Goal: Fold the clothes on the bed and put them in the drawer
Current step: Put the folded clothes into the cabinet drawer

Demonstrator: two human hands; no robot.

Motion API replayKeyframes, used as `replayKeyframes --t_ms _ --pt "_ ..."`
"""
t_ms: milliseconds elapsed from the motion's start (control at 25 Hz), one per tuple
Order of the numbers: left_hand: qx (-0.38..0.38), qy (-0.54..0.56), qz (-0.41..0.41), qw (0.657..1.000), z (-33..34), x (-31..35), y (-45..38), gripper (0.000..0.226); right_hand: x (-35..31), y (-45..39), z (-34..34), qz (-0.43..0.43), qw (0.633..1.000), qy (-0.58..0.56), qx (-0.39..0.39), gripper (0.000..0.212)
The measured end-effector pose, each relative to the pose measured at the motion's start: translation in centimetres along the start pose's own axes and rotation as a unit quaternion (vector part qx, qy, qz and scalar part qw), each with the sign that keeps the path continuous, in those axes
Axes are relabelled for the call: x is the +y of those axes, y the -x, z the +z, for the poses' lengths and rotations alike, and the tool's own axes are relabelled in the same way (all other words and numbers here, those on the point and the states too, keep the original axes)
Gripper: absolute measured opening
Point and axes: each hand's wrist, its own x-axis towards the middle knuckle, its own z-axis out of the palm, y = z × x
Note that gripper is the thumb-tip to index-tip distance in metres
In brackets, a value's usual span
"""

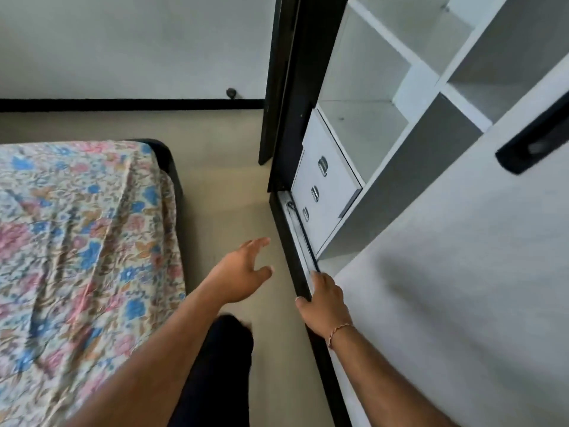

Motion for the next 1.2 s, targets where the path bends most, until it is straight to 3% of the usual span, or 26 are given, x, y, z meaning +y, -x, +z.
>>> replayKeyframes --t_ms 200,480,680,880,1040,1200 --pt "-0.072 -0.072 0.027 0.994 -2.4 -2.9 -17.5 0.068 -2.3 -15.9 -2.9 0.03 0.999 -0.013 0.007 0.076" --pt "-0.211 -0.201 0.043 0.956 -3.6 -4.5 -44.1 0.067 -4.7 -37.7 -6.6 0.08 0.993 0.046 -0.078 0.074" --pt "-0.276 -0.274 0.084 0.917 -3.8 -4.0 -57.5 0.06 -4.9 -50.1 -9.6 0.102 0.991 0.031 -0.076 0.072" --pt "-0.334 -0.312 0.137 0.879 -3.4 -5.3 -67.1 0.061 -7.3 -58.0 -9.7 0.176 0.981 -0.036 -0.074 0.07" --pt "-0.392 -0.301 0.221 0.841 -1.0 -6.3 -73.5 0.062 -7.9 -62.8 -6.8 0.265 0.955 -0.127 -0.027 0.064" --pt "-0.414 -0.318 0.379 0.764 3.7 -10.2 -78.5 0.063 -7.4 -66.1 -0.8 0.344 0.931 -0.125 0.016 0.067"
